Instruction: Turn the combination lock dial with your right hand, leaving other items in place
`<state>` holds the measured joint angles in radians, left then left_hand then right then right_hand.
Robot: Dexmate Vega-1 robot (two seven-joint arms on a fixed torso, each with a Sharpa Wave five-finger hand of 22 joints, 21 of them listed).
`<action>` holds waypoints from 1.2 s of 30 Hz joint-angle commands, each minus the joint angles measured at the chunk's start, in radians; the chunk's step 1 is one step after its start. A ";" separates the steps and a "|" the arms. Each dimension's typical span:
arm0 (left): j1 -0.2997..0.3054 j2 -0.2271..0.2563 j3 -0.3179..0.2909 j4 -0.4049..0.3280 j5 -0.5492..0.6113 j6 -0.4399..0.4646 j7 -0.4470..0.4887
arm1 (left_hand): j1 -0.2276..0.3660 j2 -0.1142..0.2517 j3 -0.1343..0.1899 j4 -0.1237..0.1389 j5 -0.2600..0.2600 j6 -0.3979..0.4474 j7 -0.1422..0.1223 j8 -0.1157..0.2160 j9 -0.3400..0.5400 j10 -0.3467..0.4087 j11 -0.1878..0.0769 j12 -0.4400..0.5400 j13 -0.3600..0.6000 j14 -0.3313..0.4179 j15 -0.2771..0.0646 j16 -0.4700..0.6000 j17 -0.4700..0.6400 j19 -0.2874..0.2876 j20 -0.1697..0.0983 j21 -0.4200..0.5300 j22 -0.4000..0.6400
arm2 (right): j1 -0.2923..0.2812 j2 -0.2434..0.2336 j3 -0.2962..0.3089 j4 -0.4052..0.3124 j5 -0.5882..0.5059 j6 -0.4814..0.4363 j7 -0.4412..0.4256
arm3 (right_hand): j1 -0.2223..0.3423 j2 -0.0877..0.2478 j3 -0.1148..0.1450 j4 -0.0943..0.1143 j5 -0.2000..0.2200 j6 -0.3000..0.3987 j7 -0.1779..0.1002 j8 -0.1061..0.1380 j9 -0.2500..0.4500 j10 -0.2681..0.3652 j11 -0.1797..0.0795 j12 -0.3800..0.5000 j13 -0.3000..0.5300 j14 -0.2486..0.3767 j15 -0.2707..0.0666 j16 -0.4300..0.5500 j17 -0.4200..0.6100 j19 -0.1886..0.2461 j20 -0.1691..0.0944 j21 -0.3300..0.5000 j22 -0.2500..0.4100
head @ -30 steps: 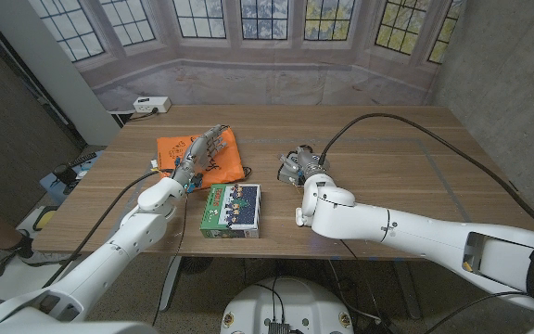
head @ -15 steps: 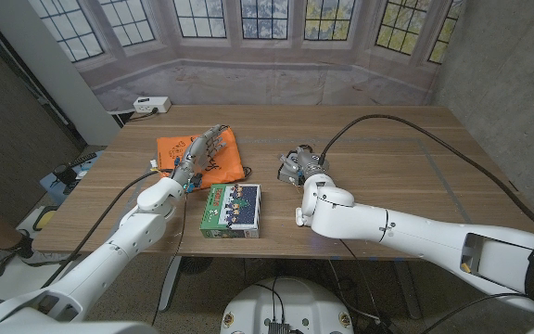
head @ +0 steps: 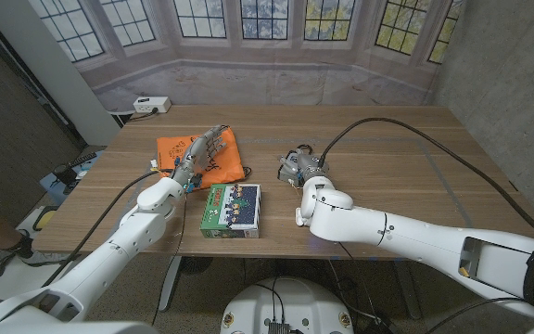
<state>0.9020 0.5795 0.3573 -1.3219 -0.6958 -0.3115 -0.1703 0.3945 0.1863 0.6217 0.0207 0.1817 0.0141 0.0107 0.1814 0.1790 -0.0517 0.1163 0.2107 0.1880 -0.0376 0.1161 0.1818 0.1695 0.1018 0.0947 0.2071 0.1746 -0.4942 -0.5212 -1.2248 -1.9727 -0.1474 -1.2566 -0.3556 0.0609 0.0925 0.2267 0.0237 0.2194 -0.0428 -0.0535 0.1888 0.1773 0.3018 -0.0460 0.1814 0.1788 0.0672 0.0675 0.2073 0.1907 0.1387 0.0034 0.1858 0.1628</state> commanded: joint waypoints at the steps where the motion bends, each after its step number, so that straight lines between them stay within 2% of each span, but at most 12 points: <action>1: 0.005 0.004 -0.002 0.001 -0.005 -0.003 -0.006 | 0.011 0.002 0.005 -0.004 0.006 -0.001 -0.002 0.003 0.004 0.005 -0.001 -0.002 0.006 0.005 0.003 0.001 0.004 0.008 0.003 -0.004 0.004 | -0.021 0.018 0.007 0.003 0.001 -0.011 -0.014 | 0.013 0.006 0.004 0.000 0.006 0.008 -0.004 0.003 0.002 0.017 -0.002 0.010 0.005 0.006 -0.003 0.000 0.002 0.006 0.001 0.004 0.003; 31: 0.004 0.001 -0.004 0.015 -0.009 -0.005 -0.010 | 0.011 0.002 0.004 -0.005 0.006 -0.002 -0.003 0.003 0.004 0.007 -0.002 -0.001 0.006 0.006 0.001 0.002 0.004 0.010 0.001 -0.004 0.004 | -0.036 0.036 0.015 0.027 0.023 -0.001 -0.023 | 0.016 0.006 0.008 -0.001 0.006 -0.017 0.009 -0.006 0.002 0.041 -0.003 0.014 0.004 0.017 -0.007 0.001 0.002 0.008 -0.003 0.002 0.003; 36: 0.004 0.002 -0.004 0.016 -0.010 -0.004 -0.013 | 0.012 0.002 0.004 -0.005 0.006 -0.003 -0.004 0.003 0.004 0.006 -0.001 -0.002 0.006 0.007 0.003 0.002 0.004 0.010 0.001 -0.004 0.004 | -0.039 0.039 0.012 0.021 0.025 -0.013 -0.025 | 0.016 0.006 0.010 -0.001 0.006 -0.028 0.021 -0.008 0.002 0.044 -0.004 0.014 0.004 0.016 -0.009 0.000 0.002 0.007 -0.004 0.002 0.003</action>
<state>0.9043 0.5796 0.3544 -1.3076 -0.7034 -0.3190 -0.1818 0.3938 0.1856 0.6218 0.0208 0.1817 0.0141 0.0107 0.1814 0.1790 -0.0518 0.1162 0.2107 0.1880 -0.0376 0.1161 0.1818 0.1695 0.1018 0.0947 0.2033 0.1746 -0.5257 -0.4897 -1.2118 -1.9511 -0.1299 -1.2608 -0.3769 0.0689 0.0951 0.2283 0.0217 0.2194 -0.0611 -0.0354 0.1830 0.1773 0.3267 -0.0575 0.1852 0.1795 0.0755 0.0591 0.2073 0.1909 0.1386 0.0035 0.1858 0.1630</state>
